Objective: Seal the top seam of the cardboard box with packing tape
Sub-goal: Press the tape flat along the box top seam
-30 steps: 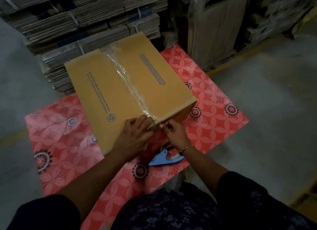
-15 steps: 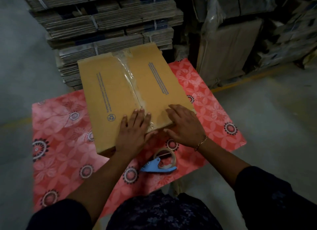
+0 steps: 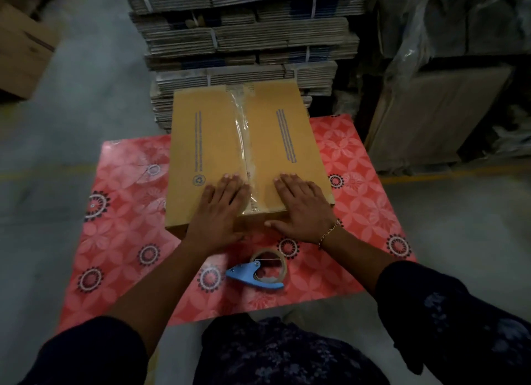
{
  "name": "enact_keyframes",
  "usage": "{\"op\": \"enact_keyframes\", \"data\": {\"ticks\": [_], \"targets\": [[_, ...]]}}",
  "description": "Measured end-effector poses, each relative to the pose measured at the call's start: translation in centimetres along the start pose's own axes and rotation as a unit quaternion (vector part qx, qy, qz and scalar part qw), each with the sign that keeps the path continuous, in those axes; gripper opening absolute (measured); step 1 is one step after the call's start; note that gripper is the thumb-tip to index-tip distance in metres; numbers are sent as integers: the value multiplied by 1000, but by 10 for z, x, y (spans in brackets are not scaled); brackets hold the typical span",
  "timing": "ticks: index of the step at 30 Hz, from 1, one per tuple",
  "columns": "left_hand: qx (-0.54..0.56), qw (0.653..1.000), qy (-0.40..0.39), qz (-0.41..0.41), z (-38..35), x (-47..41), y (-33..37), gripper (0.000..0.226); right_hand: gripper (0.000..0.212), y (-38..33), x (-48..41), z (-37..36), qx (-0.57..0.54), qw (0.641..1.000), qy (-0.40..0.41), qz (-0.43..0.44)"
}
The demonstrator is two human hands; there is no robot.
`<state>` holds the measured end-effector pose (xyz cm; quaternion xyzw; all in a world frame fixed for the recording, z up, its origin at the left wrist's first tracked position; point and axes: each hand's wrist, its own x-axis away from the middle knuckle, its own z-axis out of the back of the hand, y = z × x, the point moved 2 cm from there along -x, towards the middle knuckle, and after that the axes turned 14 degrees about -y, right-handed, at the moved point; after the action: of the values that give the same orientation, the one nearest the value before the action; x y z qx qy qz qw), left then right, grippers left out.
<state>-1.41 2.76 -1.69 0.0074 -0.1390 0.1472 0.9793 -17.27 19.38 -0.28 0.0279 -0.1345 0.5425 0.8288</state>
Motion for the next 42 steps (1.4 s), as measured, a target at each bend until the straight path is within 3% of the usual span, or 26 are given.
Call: {"op": "enact_keyframes", "data": {"ticks": [6, 12, 19, 22, 31, 36, 42], "targets": [[74, 996, -16, 51, -6, 7, 0, 110, 95, -17, -26, -2, 40, 997, -34, 57], [66, 994, 41, 76, -9, 6, 3, 87, 91, -14, -31, -9, 57, 996, -39, 62], [11, 994, 83, 74, -17, 2, 2, 82, 89, -12, -34, -14, 64, 994, -54, 66], [-1, 995, 69, 70, -20, 1, -1, 95, 92, -12, -33, -14, 66, 994, -60, 61], [25, 997, 23, 70, -16, 4, 0, 107, 96, -14, -27, -5, 38, 994, -78, 67], [86, 994, 28, 61, -5, 10, 3, 95, 103, -16, -24, 0, 17, 996, -58, 67], [66, 994, 42, 70, -8, 7, 4, 85, 107, -16, -28, -4, 24, 996, -60, 59]]}}
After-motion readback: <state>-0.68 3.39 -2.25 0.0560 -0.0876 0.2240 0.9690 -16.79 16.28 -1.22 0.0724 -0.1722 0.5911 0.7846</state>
